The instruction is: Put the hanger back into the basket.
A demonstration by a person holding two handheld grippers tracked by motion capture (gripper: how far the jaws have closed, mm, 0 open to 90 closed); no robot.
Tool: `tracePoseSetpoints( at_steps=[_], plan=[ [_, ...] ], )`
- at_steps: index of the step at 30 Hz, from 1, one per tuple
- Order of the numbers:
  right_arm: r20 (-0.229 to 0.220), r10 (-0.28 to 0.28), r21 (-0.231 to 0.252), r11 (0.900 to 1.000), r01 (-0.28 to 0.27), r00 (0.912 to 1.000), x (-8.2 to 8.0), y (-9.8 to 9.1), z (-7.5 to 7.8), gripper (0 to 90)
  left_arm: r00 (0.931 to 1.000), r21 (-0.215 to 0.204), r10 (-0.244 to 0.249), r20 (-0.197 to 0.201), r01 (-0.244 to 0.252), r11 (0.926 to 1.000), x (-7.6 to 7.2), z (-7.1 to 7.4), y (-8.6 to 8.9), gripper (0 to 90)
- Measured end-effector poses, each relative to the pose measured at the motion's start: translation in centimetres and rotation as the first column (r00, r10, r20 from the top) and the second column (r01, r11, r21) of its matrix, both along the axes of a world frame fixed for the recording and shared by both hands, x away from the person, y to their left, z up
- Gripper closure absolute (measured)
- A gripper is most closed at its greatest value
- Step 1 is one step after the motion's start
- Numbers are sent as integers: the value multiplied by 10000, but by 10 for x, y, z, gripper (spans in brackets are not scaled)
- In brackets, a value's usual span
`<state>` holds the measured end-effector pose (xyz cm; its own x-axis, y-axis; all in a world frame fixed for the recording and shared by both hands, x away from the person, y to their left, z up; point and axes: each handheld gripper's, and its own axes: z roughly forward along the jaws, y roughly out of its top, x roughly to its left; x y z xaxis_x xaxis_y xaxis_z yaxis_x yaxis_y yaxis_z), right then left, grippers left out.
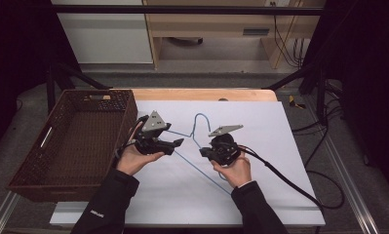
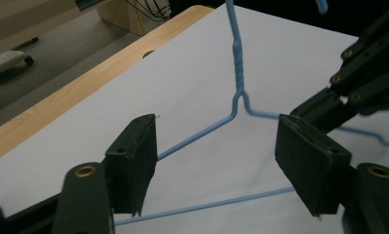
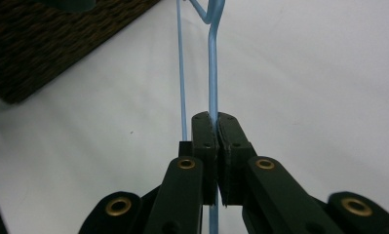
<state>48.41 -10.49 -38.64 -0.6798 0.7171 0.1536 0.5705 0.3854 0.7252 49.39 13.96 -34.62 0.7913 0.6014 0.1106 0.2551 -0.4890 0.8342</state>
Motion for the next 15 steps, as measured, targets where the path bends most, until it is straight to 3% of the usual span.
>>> tracePoseSetpoints(
  at_steps=[5, 12, 15],
  plan=[
    [36, 906, -45, 9959, -906, 9959, -2, -16, 15, 883, 9996, 607, -284, 34, 281, 9978, -11, -1, 5, 246],
    [-66, 2223, 1, 9750, -2223, 9750, -6, -35, 26, 883, 9978, 1261, -657, 128, 636, 9900, -19, -7, 9, 238],
    [-186, 2521, -110, 9676, -2523, 9675, -9, -37, 27, 883, 9962, 1469, -850, 173, 816, 9858, -20, -10, 6, 262]
  ],
)
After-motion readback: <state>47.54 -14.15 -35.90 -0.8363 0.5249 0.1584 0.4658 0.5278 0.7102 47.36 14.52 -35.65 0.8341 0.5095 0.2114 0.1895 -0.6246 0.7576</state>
